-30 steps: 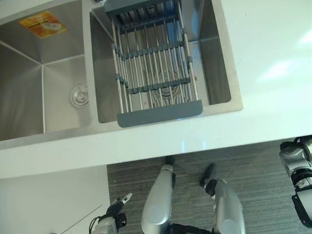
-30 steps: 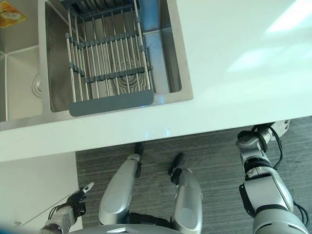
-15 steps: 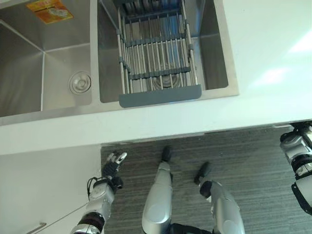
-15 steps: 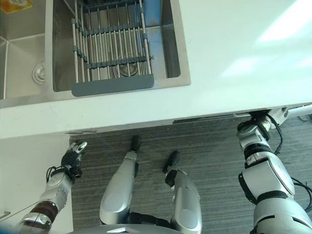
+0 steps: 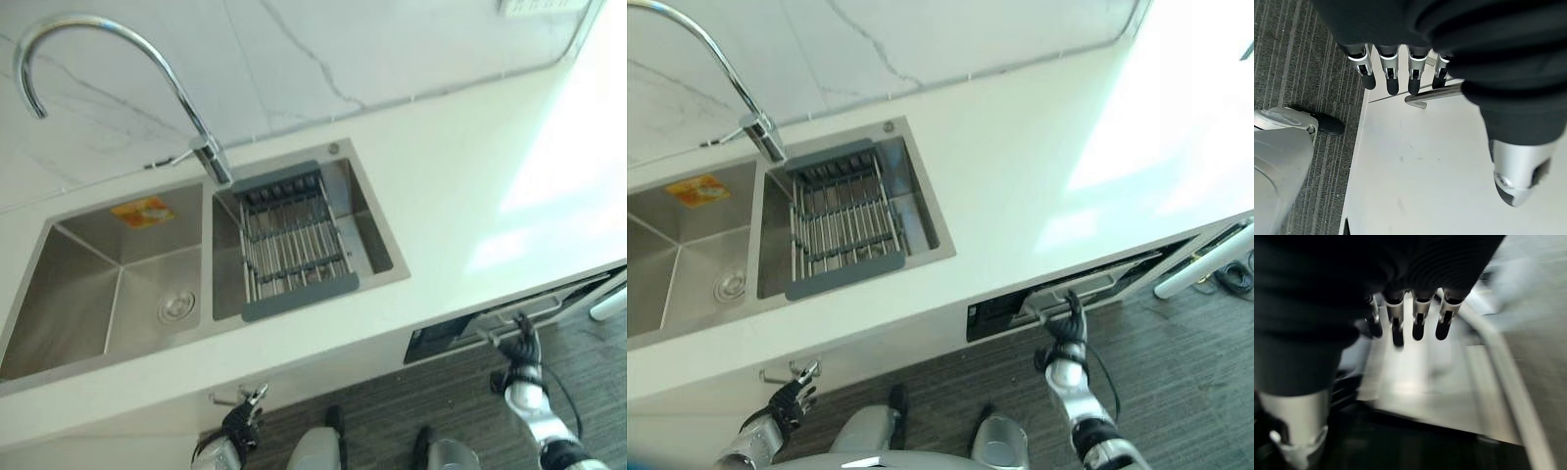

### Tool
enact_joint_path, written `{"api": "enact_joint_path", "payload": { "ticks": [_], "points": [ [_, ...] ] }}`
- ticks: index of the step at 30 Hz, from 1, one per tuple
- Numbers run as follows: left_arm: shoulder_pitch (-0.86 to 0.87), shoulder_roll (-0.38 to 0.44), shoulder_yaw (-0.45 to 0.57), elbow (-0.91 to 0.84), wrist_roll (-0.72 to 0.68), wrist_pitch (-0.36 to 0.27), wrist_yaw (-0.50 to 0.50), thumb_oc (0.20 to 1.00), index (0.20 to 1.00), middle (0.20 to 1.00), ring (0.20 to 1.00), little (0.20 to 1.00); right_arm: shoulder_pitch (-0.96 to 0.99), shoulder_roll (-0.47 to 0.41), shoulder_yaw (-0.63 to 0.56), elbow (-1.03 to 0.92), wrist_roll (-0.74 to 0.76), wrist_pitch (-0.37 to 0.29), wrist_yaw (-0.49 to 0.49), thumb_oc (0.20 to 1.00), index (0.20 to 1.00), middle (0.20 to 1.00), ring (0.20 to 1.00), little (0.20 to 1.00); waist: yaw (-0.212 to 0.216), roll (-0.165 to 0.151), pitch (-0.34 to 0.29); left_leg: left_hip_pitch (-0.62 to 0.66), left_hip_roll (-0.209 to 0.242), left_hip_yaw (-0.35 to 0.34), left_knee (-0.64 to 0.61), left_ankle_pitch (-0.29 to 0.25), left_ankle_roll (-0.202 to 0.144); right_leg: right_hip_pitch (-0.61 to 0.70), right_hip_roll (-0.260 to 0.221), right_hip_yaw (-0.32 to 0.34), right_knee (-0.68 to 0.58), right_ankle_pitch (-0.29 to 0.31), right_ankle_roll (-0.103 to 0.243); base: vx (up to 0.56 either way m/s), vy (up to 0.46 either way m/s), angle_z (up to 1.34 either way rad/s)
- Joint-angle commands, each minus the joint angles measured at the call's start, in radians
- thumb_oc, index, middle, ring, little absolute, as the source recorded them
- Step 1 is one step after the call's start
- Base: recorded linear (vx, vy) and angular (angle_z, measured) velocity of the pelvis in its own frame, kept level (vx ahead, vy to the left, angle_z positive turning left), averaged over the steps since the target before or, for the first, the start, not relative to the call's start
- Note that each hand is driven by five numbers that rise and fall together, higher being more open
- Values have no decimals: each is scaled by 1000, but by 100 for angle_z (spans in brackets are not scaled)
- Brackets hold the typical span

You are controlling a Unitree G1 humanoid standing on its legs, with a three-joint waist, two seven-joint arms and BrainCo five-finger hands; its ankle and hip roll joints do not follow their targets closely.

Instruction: Place the dishes in the dishwasher.

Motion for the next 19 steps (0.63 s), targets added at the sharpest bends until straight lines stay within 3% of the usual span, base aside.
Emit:
{"api": "enact_joint_path", "payload": {
  "ticks": [1,6,10,13,16,19],
  "points": [
    [-27,-23,-82,7,53,78,-103,1000,1000,1000,1000,1000,-76,25,-3,-6,56,2,84,1000,1000,1000,1000,1000,6,-50,31,-105,16,44,122,-62,0,58,-14,53,-46,15,42,26,-17,-13],
    [-34,-54,-101,82,73,134,-132,1000,1000,1000,1000,1000,-40,75,-33,132,72,31,190,1000,1000,1000,1000,1000,-15,-61,-1,-64,11,58,122,-91,12,60,-12,73,-46,12,46,21,-32,-12],
    [-38,-69,-111,129,118,194,-123,1000,1000,1000,1000,1000,-33,95,-50,217,53,36,196,1000,1000,1000,1000,1000,-26,-69,-28,-49,12,68,122,-105,16,44,-9,84,-46,15,51,13,-40,-15],
    [-41,-80,-110,172,156,282,-82,1000,1000,1000,1000,1000,-31,109,-55,265,30,35,207,1000,1000,1000,1000,1000,-32,-75,-43,-37,13,79,122,-116,19,34,-8,96,-46,18,56,17,-24,-11],
    [-45,-80,-101,206,187,366,-102,1000,1000,1000,1000,1000,-27,114,-54,274,19,28,207,1000,1000,1000,1000,1000,-38,-79,-50,-30,15,83,122,-122,20,34,-7,100,-46,18,56,6,-5,-1],
    [-49,-75,-106,224,234,345,-117,1000,1000,1000,1000,1000,-23,118,-54,277,21,25,210,1000,1000,1000,1000,1000,-47,-82,-57,-19,15,89,122,-130,23,36,-3,112,-46,15,56,22,-2,-3]
  ]
}}
